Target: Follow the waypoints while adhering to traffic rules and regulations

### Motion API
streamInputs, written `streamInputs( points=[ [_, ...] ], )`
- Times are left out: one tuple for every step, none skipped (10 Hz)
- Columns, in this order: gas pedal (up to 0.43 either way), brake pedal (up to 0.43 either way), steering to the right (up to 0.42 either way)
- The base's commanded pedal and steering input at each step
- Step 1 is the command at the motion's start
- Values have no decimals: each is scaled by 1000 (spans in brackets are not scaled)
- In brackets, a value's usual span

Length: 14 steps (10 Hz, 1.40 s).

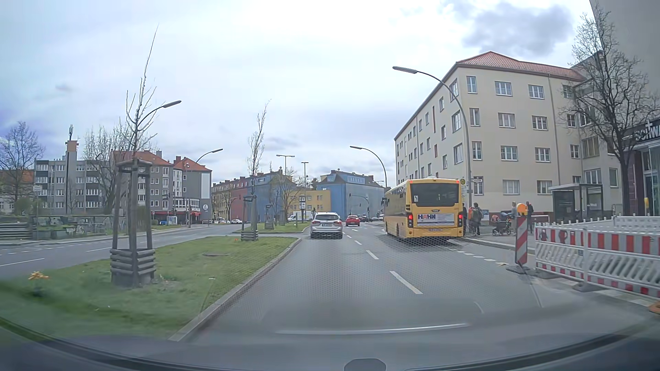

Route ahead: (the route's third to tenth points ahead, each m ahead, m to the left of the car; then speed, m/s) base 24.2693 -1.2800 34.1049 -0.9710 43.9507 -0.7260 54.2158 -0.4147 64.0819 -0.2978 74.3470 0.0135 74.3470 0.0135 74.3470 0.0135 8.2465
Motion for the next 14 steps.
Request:
streamInputs(
  points=[
    [228, 0, -3],
    [228, 0, -4],
    [228, 0, -4],
    [228, 0, -4],
    [228, 0, -4],
    [228, 0, -4],
    [228, 0, -4],
    [228, 0, -4],
    [228, 0, -4],
    [228, 0, -4],
    [228, 0, -4],
    [228, 0, -4],
    [228, 0, -4],
    [228, 0, -4]
  ],
)
